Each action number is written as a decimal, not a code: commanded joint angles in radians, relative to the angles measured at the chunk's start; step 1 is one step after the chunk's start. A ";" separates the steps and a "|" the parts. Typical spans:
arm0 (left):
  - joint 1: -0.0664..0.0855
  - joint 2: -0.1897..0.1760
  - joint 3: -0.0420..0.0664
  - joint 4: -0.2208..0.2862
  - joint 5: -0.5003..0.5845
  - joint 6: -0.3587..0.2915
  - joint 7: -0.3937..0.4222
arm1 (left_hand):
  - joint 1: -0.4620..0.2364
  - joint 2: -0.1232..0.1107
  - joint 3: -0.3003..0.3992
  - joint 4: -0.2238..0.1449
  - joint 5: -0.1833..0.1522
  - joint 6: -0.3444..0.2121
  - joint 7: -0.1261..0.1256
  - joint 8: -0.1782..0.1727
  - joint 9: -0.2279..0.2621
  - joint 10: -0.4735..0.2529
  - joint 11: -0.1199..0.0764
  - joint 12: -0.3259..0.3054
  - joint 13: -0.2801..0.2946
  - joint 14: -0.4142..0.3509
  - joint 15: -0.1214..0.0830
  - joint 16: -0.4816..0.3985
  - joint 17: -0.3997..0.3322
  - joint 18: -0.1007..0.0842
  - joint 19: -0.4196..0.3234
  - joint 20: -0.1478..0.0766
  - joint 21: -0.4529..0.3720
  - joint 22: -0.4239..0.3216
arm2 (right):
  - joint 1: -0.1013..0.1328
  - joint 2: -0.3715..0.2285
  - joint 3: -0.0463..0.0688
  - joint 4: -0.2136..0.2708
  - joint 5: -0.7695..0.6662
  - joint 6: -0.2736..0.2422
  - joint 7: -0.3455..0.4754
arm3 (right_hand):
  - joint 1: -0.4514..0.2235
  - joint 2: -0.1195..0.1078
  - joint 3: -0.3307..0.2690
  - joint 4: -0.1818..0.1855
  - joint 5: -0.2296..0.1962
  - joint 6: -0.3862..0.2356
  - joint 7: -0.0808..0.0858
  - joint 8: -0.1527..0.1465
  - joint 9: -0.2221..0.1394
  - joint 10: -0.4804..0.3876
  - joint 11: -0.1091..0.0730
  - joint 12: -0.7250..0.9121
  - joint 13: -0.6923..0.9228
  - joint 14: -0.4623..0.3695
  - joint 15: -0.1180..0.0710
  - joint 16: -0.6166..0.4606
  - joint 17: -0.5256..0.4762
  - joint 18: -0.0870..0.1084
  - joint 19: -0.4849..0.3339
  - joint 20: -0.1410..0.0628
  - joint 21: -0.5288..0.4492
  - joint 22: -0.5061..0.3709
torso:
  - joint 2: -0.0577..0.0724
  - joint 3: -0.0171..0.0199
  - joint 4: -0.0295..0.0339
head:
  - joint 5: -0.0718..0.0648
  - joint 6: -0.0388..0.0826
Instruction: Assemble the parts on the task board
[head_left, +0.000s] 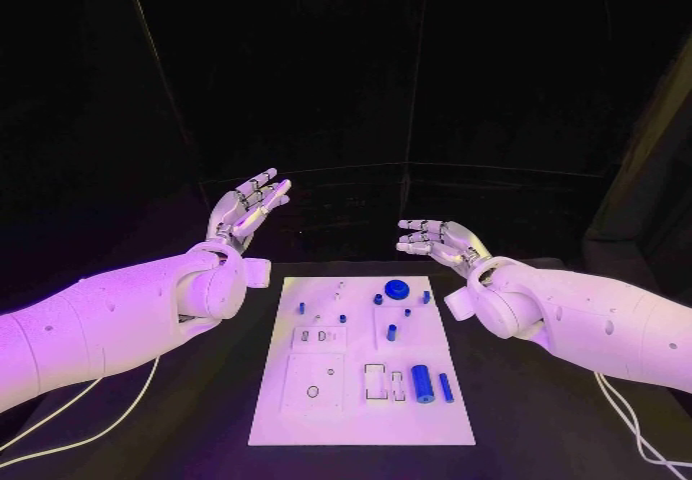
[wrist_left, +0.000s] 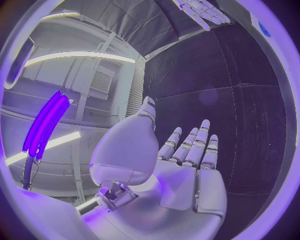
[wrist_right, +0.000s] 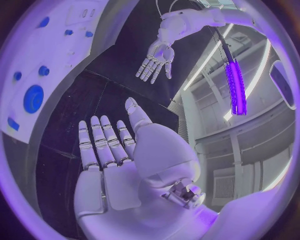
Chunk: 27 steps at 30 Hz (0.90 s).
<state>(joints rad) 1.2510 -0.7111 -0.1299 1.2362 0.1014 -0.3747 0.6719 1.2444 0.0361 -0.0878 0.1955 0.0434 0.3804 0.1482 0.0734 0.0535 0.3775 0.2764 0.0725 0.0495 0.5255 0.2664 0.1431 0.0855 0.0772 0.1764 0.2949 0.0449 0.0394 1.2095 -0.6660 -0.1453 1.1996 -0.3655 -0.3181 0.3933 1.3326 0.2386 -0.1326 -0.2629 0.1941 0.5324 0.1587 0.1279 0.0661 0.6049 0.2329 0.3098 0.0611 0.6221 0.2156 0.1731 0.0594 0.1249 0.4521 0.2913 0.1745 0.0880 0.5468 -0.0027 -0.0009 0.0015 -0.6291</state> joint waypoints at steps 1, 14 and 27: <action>0.002 -0.009 0.000 0.021 -0.016 0.083 0.050 | 0.024 0.004 0.000 -0.021 0.002 0.071 0.150 0.017 0.009 0.086 -0.006 0.018 0.007 0.075 -0.009 0.025 0.009 0.025 0.044 -0.001 0.019 0.009 | 0.020 0.005 0.001 -0.012 -0.282 0.019 -0.032 | 0.080 -0.013 0.090 -0.029 -0.015 0.309 0.087 0.036 0.000 0.272 -0.038 -0.051 -0.002 0.311 -0.050 0.024 0.003 0.060 0.251 -0.009 0.105 0.029 | 0.014 0.0009 -0.0029 | 0.006 0.007; 0.002 -0.087 -0.001 0.139 -0.064 0.149 0.018 | 0.071 0.031 -0.009 -0.108 0.003 0.491 0.109 0.120 0.044 0.549 -0.072 0.129 0.030 0.393 -0.098 0.117 0.027 0.105 0.528 -0.010 0.201 0.092 | 0.088 -0.010 0.009 -0.016 -0.727 0.040 -0.177 | 0.068 -0.080 0.194 -0.028 0.001 0.441 0.050 -0.002 0.000 0.507 -0.095 -0.157 0.001 0.588 -0.138 0.034 0.035 0.059 0.429 -0.097 0.230 0.069 | 0.054 0.0065 0.0085 | -0.002 0.023; 0.004 -0.169 -0.001 0.319 -0.095 0.178 0.013 | 0.047 0.053 -0.028 -0.122 0.003 0.533 0.090 0.114 0.029 0.621 -0.093 0.127 0.025 0.467 -0.118 0.116 0.024 0.107 0.590 -0.028 0.206 0.084 | 0.116 0.017 0.014 0.031 -1.210 0.085 -0.354 | 0.021 -0.170 0.213 -0.023 0.038 0.495 0.001 -0.032 0.000 0.630 -0.151 -0.183 0.010 0.881 -0.215 0.185 0.167 0.060 0.620 -0.196 0.461 0.185 | 0.116 0.0023 0.0266 | -0.012 0.043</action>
<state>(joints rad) 1.2533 -0.8793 -0.1311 1.5422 0.0352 -0.2319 0.6762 1.3010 0.0898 -0.1094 0.0726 0.0503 0.9045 0.2304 0.1940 0.0837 0.9918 0.1821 0.2013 0.0760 0.9867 0.1467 0.2630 0.1112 0.1784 0.7581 0.2665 0.2574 0.1248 1.3222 -0.6511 -0.1316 1.2242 -1.3818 -0.2649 0.1186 1.3553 0.0765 0.0758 -0.2883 0.2254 1.0307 0.1665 0.1010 0.0670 1.2282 0.0853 0.1334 0.0698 1.4568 0.0047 0.3435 0.2140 0.1713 1.0590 0.1018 0.6193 0.2649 0.6419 -0.0010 0.0214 -0.0091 -0.5899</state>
